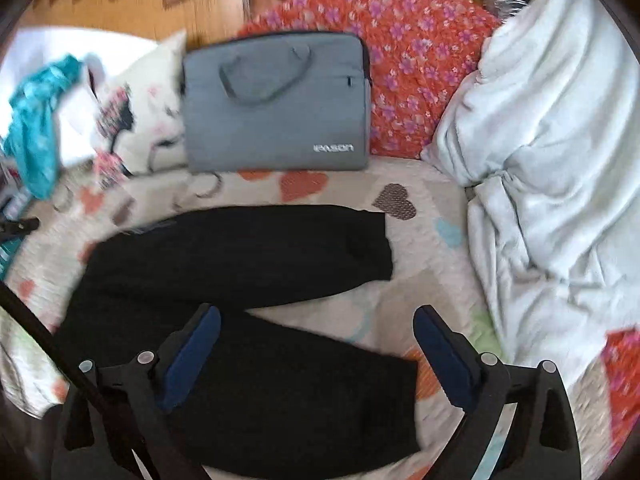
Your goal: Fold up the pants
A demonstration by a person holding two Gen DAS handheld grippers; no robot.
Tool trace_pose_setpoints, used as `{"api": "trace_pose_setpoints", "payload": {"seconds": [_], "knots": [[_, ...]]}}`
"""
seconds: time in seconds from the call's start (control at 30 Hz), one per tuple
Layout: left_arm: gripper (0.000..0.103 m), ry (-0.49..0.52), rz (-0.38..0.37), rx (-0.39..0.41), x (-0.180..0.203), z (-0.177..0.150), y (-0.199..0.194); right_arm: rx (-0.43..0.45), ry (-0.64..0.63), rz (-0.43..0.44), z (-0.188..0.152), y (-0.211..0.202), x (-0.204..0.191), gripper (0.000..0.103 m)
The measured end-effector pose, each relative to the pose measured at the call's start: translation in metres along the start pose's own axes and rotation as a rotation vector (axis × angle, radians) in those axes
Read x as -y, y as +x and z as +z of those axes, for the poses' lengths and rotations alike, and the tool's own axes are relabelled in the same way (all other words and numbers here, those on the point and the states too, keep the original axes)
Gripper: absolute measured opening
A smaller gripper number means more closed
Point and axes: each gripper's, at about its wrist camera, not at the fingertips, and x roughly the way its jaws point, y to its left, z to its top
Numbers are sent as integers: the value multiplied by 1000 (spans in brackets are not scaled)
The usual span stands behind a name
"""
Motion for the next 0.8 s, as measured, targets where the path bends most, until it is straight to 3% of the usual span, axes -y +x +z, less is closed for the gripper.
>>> {"api": "trace_pose_setpoints", "payload": {"seconds": [0.17,0.47,0.6,0.7,0.8], "knots": [[65,24,-24,-82,8,18,66,-111,-26,18,34,61,11,99],[65,126,-82,-185,29,52,164,-253,-143,147,101,181,0,99],[65,152,-154,-234,34,59,191,-295,-161,183,118,224,-10,99],[66,223,-154,-249,43,58,204,-308,-185,189,124,245,-16,99],[77,294,-170,-273,53,57,211,-326,-221,187,126,261,-18,99]]}}
